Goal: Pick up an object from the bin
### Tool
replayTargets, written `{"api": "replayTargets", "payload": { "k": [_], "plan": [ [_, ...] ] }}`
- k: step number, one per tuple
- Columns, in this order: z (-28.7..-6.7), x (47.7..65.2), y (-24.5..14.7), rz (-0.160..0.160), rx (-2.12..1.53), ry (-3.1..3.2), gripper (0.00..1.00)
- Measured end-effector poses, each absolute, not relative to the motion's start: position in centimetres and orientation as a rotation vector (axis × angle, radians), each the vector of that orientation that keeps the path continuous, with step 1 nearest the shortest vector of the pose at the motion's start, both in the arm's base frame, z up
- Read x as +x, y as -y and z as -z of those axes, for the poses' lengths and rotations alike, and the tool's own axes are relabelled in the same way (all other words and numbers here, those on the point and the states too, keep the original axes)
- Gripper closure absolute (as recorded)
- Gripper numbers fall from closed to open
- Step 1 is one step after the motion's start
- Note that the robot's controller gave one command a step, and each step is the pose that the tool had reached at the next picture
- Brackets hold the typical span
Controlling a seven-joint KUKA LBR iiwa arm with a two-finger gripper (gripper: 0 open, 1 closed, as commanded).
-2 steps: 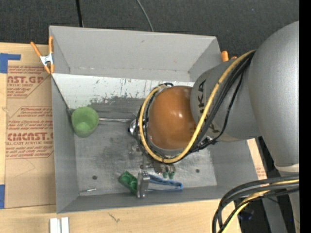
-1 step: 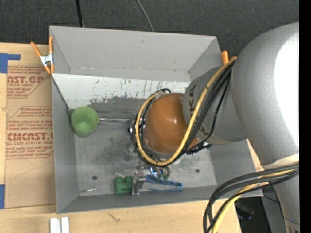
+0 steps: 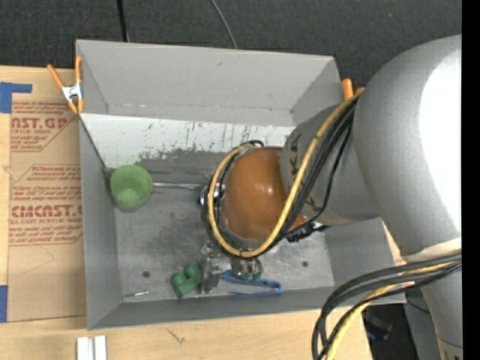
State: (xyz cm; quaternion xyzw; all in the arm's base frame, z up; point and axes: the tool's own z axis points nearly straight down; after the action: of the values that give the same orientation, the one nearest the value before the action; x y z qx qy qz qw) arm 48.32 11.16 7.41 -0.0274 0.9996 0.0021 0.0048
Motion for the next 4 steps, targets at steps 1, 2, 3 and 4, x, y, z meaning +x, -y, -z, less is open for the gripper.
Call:
{"api": "replayTargets", "payload": {
  "k": [1,2,3,4],
  "plan": [
    [-22.5,49.0,-11.6,-0.003,-0.132,-3.129,1.0],
    [-11.0,51.2,-9.9,0.0,-0.366,-3.126,1.0],
    [-11.4,51.3,-10.0,-0.002,-0.365,-3.12,0.0],
    [-7.5,49.4,-16.5,-0.003,-0.565,-3.083,0.0]
  ]
}}
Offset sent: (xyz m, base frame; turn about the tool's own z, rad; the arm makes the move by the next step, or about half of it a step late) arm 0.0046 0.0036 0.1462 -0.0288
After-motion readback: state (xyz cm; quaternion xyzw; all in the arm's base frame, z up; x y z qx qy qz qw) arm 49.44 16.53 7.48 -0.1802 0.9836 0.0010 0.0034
